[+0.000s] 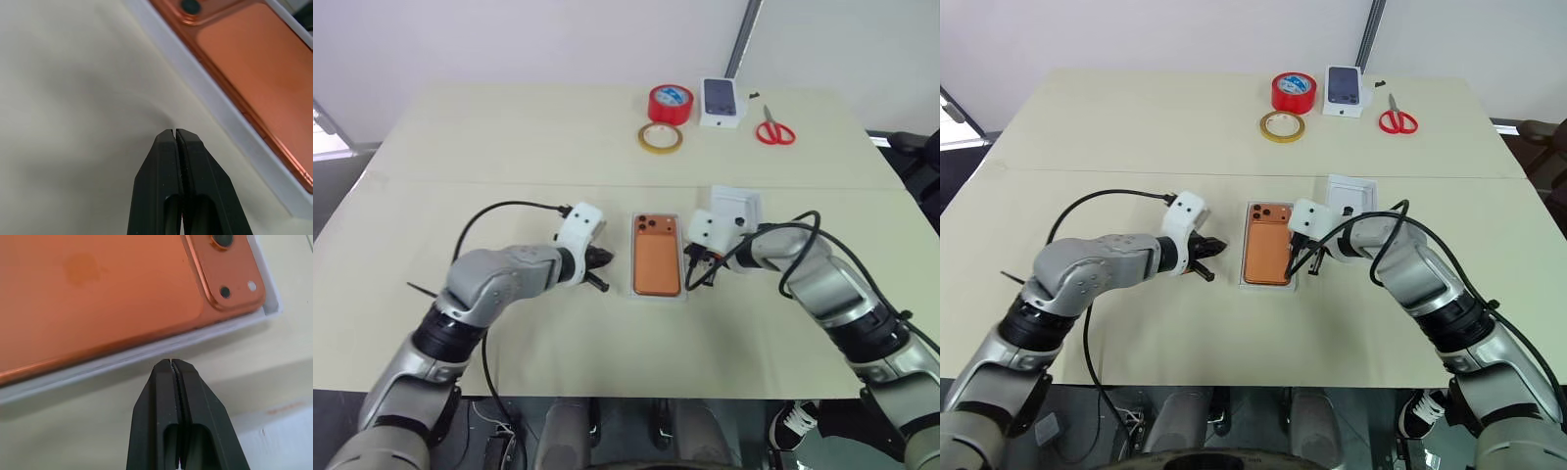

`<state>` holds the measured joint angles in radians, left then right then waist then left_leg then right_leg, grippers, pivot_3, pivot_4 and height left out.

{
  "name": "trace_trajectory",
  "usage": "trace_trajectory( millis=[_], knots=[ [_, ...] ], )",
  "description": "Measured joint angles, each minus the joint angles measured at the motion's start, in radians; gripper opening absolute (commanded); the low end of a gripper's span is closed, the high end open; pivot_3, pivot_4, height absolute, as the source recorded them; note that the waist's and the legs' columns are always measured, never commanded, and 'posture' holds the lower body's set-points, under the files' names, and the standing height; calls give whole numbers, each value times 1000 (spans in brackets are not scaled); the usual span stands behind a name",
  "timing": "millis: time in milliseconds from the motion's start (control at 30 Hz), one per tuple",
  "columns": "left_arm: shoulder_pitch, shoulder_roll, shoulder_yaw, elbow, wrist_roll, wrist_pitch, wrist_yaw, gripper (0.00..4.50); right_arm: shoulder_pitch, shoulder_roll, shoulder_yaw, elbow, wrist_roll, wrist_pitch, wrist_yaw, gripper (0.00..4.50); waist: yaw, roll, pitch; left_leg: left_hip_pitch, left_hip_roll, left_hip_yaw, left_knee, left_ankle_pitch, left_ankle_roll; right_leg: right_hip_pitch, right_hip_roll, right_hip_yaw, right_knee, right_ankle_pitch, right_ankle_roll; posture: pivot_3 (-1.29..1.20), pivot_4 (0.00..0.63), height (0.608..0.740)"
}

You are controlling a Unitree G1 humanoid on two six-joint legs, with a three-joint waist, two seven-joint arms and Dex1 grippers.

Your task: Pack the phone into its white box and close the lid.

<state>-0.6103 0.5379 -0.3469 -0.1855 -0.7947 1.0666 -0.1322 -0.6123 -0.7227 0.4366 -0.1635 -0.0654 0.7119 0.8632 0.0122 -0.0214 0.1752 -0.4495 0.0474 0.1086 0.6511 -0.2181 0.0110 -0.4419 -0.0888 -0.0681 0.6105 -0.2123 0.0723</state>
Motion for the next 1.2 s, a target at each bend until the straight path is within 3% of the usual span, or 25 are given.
trace_trajectory(
  millis=[267, 767, 1200],
  knots=[
    [-68, -122, -25, 101, 152, 0, -111, 107, 3, -10, 11, 8, -30, 2, 29, 0, 3, 0, 0, 0, 0, -1, 3, 0, 0, 2, 0, 0, 2, 0, 0, 0, 150, 740],
    [-146, -371, -82, 229, 294, 60, -297, 107, 225, -224, -158, -169, -25, 98, 94, 0, 27, 0, 0, -6, -2, -1, 14, -5, 9, 2, -3, -1, 1, -1, 1, 0, 150, 740],
    [-148, -445, -104, 237, 349, 93, -362, 107, 376, -290, -265, -279, -1, 163, 99, 0, 26, 1, 0, -7, -2, -2, 14, -5, 9, 1, -3, -1, 2, -1, 1, 0, 150, 740]
  ],
)
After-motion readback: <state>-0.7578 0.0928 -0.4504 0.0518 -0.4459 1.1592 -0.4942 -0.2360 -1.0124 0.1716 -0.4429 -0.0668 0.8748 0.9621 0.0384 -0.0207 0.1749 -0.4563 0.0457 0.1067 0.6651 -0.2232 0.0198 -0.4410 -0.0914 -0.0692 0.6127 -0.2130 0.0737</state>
